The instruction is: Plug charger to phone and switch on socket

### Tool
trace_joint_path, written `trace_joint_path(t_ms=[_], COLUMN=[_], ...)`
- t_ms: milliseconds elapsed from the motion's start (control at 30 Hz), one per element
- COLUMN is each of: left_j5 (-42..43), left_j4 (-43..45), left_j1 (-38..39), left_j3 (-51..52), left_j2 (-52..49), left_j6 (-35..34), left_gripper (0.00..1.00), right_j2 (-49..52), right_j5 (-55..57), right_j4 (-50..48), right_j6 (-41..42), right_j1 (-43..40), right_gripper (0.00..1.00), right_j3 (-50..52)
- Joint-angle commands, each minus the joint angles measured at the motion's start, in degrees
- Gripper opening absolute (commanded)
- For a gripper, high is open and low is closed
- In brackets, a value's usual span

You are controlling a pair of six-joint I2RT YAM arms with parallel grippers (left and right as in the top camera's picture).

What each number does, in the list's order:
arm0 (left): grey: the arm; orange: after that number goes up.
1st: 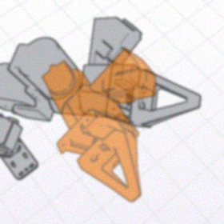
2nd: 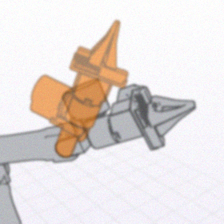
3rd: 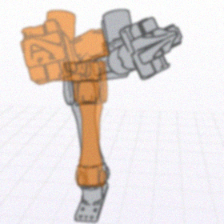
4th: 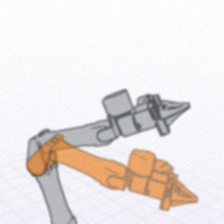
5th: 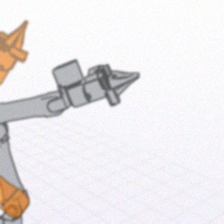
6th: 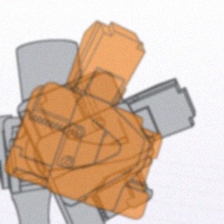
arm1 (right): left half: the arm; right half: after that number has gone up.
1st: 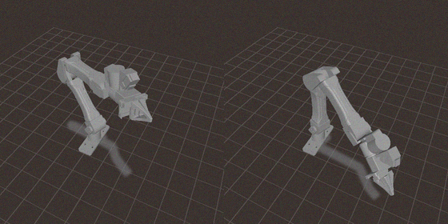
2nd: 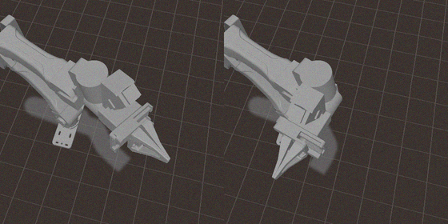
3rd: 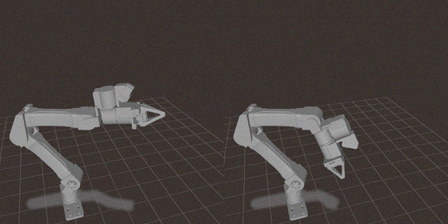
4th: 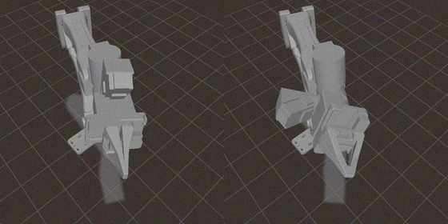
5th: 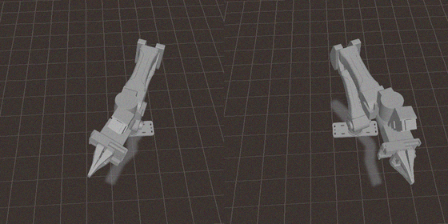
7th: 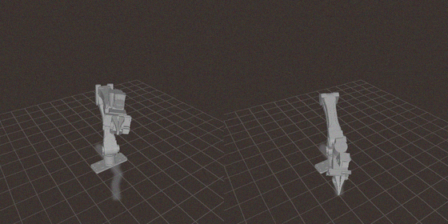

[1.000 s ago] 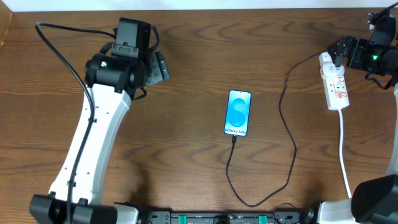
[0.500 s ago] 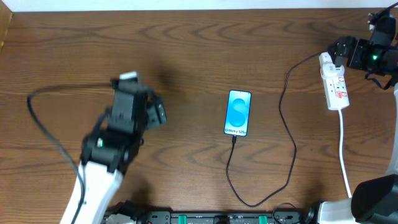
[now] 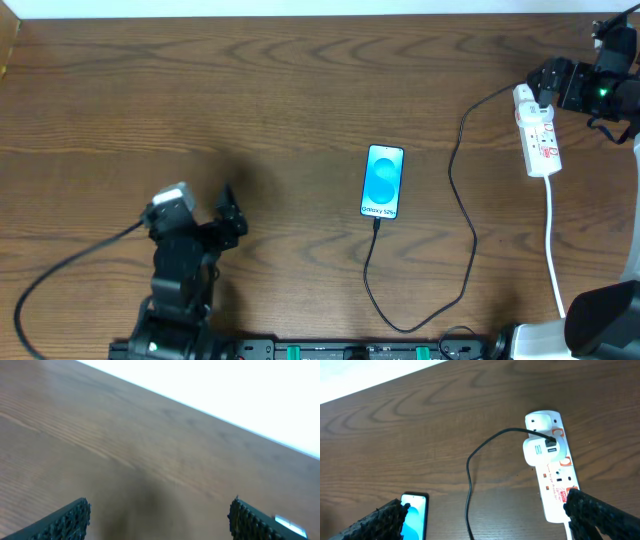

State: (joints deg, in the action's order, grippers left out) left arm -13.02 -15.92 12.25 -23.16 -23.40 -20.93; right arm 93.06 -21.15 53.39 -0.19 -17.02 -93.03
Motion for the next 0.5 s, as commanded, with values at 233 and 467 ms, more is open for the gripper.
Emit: trace_joint_path(t_ms=[233,467], left_j5=[0.0,6.1], left_j4=[12.59,19.93], left_j1=[-6.01,-8.11], left_j3=[10.8,17.53], left_j2=[13.55,20.24], left_j6=[7.91,19.45], left_gripper=[0.88,0.88], right_j2=[-0.11,-0.09], right_j5=[-0.2,-0.2], right_j4=[0.17,0.17], right_j6=[0.57,0.57], right_j1=[0.17,0.17], right_gripper=[0.99,0.99], right_j3=[-0.17,-0.17])
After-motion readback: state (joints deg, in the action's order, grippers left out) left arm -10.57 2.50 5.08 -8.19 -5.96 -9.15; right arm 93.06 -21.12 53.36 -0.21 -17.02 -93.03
